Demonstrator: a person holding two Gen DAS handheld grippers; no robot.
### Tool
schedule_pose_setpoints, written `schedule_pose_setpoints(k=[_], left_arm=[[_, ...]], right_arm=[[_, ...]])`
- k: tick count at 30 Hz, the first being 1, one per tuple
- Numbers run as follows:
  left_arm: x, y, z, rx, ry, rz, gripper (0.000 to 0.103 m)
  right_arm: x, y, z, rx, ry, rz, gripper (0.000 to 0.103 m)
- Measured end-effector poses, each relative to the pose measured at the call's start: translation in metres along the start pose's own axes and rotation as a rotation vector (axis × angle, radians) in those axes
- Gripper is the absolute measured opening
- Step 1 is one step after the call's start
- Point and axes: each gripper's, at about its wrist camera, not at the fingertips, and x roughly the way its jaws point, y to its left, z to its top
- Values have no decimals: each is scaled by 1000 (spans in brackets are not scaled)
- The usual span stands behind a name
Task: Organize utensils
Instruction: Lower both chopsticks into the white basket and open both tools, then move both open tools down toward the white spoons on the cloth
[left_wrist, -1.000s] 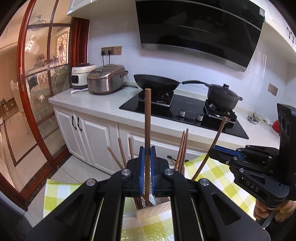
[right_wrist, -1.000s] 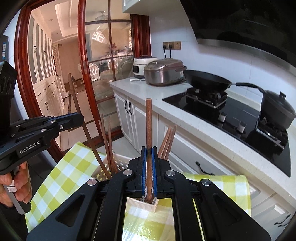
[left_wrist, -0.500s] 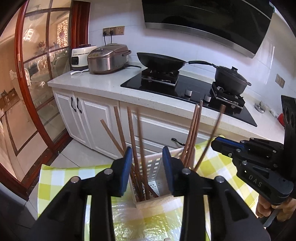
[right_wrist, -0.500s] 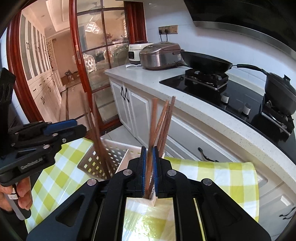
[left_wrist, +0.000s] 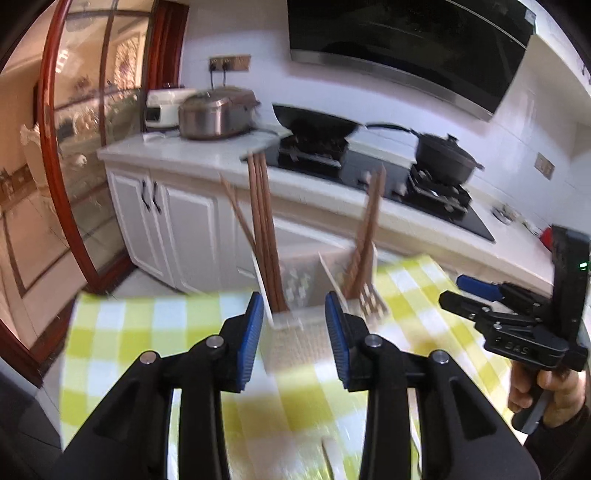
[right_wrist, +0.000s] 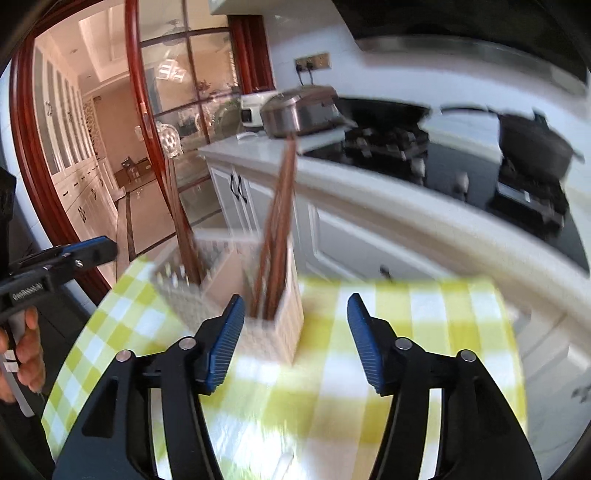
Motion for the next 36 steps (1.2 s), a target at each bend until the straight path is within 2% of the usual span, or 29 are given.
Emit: schedule_pose_setpoints(k=[2,6,8,13,22,36], left_arm=[[-1,-1,-27,-8,20,-20,33],[6,-4,-96,-30,115,-70,33],[12,-7,-121,-38,153,-94,30],[26,-5,-155,-100,211,-167,20],[40,-5,-165,-128,243,-211,14],[47,-8,-172,-151,270,-240,15]], right_arm=[[1,-6,-38,38,40,-8,56],[0,-10,-98,64,110,-16,57],[-2,-13,-116,78,134,-6,57],[-12,-18,-138,75,155,-18,57],[-12,-18,-153,71,181,-17,57],[-9,-9,-153,45,190,-11,57]])
